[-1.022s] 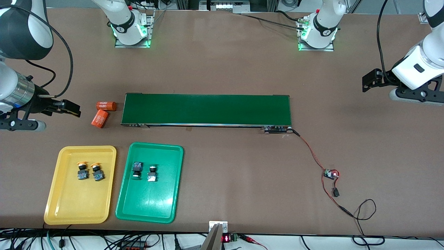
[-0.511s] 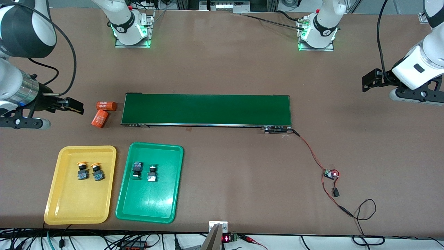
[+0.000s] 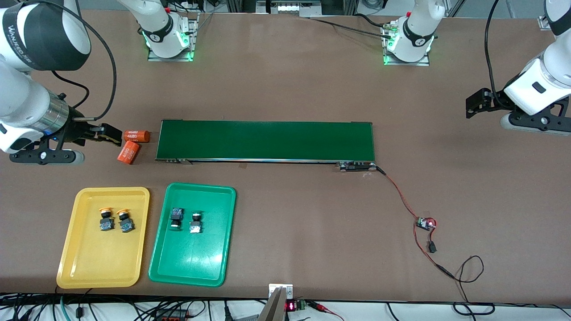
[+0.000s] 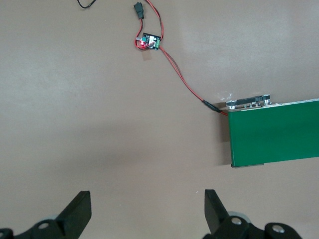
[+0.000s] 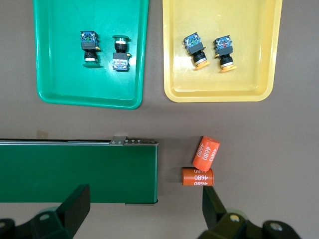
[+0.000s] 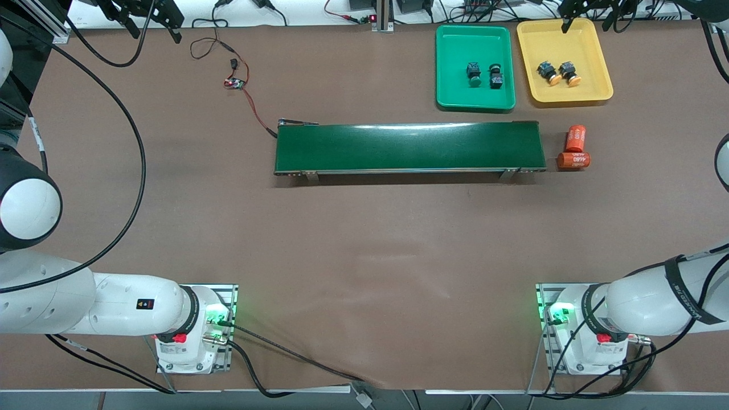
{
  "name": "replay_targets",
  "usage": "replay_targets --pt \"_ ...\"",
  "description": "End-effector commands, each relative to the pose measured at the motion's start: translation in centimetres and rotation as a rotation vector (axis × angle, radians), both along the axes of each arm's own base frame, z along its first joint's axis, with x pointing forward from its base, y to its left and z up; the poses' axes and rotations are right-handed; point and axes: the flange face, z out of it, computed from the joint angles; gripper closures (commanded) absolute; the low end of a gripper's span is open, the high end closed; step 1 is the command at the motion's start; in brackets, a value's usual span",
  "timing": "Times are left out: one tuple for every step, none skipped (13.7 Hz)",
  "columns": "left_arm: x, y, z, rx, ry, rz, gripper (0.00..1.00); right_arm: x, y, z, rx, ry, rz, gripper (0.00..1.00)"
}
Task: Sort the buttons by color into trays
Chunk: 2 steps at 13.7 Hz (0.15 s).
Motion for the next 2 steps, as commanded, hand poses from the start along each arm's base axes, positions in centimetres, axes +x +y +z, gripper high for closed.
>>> replay_targets --pt "0.31 0.25 0.38 -0.001 0.009 -0.016 0.0 -0.51 -0.02 0.79 -0.001 -0.013 -0.011 0.0" --pt "0.32 0.27 0.38 0.0 0.009 -0.016 0.0 -0.52 -0.04 0.77 -0.003 -0.012 -0.011 0.0"
